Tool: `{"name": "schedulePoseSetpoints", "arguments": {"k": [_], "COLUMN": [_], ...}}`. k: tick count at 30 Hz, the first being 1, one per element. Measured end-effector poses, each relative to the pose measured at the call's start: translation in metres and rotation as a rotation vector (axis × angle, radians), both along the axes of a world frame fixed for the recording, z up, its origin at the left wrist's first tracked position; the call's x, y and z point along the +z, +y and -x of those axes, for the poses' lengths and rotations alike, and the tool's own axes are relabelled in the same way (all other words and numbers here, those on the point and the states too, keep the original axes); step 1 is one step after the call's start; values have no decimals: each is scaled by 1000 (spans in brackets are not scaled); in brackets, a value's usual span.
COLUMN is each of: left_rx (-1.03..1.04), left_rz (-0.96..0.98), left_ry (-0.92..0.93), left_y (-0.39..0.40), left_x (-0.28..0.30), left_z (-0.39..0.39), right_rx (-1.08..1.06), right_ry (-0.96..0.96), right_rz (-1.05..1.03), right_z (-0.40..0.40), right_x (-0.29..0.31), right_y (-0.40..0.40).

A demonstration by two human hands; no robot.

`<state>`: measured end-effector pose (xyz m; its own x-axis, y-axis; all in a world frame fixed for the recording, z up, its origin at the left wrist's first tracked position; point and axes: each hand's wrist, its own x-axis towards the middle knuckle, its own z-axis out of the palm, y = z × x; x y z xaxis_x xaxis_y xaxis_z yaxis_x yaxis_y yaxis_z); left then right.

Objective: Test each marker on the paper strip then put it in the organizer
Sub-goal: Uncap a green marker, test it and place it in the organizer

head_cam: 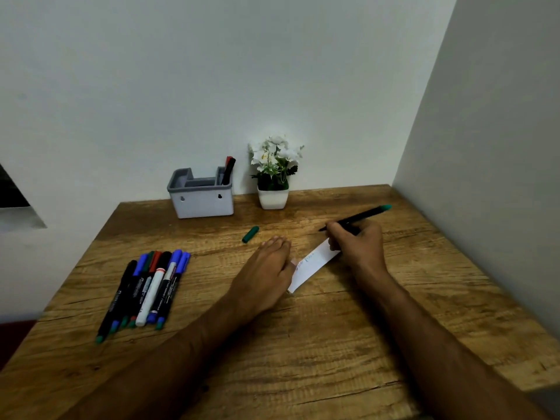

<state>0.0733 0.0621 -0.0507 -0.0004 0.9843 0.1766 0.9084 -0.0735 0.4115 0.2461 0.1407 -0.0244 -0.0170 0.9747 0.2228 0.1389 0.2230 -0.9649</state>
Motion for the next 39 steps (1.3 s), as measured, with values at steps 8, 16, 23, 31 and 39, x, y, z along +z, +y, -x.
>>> {"name": "schedulePoseSetpoints", "arguments": {"k": [8, 16, 23, 31, 39], "left_rx": [159, 379, 343, 391, 632], "left_rz": [-267, -190, -141, -98, -123], "left_ry": [-43, 63, 151, 77, -628], "left_y": [8, 32, 43, 51, 64], "left_x": [29, 30, 21, 26, 54], "left_z": [21, 53, 53, 59, 74], "right_rx": [96, 304, 251, 281, 304], "right_ry": [99, 282, 259, 209, 267], "right_rz": [-85, 45, 9, -106, -135], "right_z": [6, 16, 22, 30, 40], "right_x": [22, 38, 33, 27, 31], "right_y": [2, -2, 0, 5, 7]}}
